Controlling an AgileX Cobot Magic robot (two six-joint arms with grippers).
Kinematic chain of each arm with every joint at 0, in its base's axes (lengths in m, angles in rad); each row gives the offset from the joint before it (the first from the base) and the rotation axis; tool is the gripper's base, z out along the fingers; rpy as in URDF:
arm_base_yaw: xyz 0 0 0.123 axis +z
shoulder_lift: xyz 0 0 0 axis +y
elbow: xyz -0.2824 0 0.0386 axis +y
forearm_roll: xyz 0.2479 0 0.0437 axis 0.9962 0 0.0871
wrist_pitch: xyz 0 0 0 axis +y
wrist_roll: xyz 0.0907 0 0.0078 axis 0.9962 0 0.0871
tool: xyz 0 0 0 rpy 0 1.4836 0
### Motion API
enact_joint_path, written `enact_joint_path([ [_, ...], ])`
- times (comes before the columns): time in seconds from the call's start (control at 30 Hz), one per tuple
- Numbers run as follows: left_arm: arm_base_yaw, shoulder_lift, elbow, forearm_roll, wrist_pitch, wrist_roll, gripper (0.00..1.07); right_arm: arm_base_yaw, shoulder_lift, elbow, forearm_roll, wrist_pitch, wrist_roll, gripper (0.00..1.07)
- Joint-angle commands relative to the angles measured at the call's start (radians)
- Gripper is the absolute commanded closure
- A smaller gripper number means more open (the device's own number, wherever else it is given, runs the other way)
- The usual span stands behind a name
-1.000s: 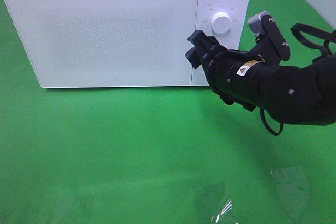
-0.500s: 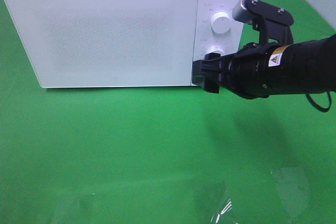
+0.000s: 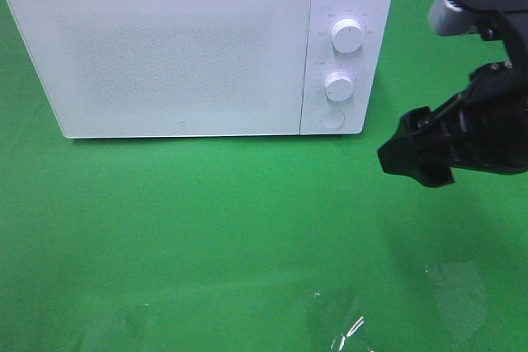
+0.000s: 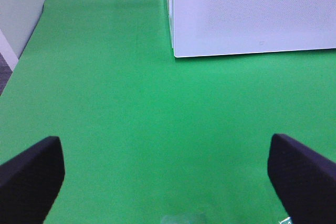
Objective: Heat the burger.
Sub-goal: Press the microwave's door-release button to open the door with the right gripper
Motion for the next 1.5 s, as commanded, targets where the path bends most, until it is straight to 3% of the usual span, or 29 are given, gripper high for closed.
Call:
enact_joint_path([
  [0.03,0.001,-0.020,0.002,-0.005,-0.001,-0.009,0.09,-0.006,-0.057,-0.002,-0.010,0.095,-0.018,0.31],
  [0.4,0.001,-0.020,0.002,-0.005,-0.001,-0.009,0.09,-0.006,-0.267,-0.002,-0.012,0.337,-0.042,0.31],
  [0.47,0.001,-0.020,0.002,-0.005,-0.001,-0.009,0.09,-0.006,-0.367,0.003,-0.022,0.418,-0.046,0.31],
  [0.8,0.001,-0.020,0.002,-0.005,-0.001,-0.009,0.09,-0.019,-0.643,0.064,-0.071,0.505,-0.045,0.31],
  [1.13,0.001,-0.020,0.002,-0.005,-0.001,-0.009,0.09,-0.265,-0.909,0.126,-0.067,0.542,-0.072,0.31],
  [1.5,0.001,-0.020,0.002,-0.005,-0.001,-0.009,0.09,-0.392,-1.096,0.156,-0.063,0.527,-0.072,0.31],
])
